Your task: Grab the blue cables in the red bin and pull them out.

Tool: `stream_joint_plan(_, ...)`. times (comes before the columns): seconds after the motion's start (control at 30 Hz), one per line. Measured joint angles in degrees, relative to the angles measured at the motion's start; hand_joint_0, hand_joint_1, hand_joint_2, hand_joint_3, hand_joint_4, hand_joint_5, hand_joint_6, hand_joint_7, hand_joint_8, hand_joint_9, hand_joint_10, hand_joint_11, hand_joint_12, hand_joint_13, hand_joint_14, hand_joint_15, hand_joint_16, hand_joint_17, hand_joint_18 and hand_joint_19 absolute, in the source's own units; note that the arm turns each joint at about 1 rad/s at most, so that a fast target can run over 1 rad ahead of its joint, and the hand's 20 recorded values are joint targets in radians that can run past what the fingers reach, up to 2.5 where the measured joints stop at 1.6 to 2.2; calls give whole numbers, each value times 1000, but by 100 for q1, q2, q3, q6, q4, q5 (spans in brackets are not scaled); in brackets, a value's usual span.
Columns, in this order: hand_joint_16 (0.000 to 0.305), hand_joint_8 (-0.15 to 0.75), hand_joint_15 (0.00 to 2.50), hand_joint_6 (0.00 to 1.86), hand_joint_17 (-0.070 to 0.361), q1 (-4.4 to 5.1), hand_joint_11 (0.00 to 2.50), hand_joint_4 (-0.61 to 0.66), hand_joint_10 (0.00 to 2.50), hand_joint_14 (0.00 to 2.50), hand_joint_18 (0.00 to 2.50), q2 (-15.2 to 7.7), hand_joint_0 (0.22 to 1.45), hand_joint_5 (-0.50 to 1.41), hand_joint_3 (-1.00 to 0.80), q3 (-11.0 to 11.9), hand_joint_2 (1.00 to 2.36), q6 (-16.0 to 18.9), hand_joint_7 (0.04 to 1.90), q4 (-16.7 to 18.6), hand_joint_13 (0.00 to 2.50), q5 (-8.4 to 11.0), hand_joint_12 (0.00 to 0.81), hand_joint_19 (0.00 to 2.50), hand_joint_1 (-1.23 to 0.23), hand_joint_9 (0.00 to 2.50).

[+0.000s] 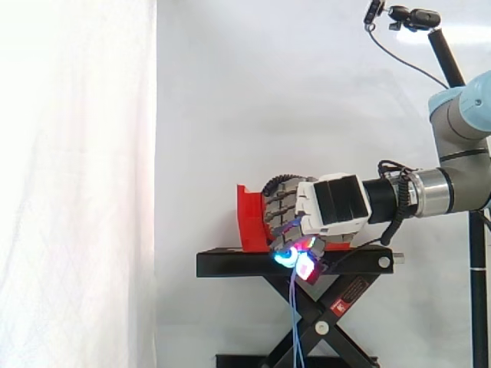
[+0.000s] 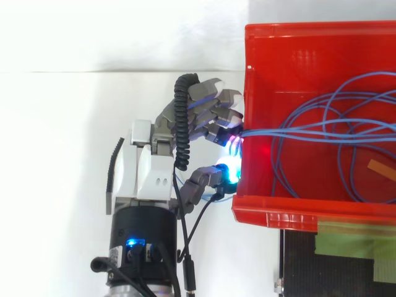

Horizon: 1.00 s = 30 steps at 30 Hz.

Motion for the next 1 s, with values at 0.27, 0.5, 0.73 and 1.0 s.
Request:
stream_joint_plan(0.27, 40, 238, 567, 777, 89, 32, 938, 113, 27, 21, 654, 4, 919, 914, -1000, 10, 1000, 26, 727, -83, 836, 3, 324, 470, -735, 1042)
stream_joint_plan(0.5, 40, 241, 566, 774, 89, 117, 885, 108, 26, 21, 655, 58, 921, 914, -1000, 18, 1000, 460, 721, -328, 836, 22, 325, 479, -736, 1012)
stream_joint_plan(0.73, 40, 237, 574, 770, 89, 294, 883, 104, 26, 23, 653, 231, 921, 915, -1000, 55, 1000, 1485, 715, -573, 837, 47, 325, 472, -739, 1005)
stream_joint_plan(1.0, 40, 240, 568, 759, 89, 550, 881, 108, 25, 21, 651, 319, 921, 918, -1000, 60, 1000, 2666, 712, -670, 835, 69, 323, 479, -739, 1005)
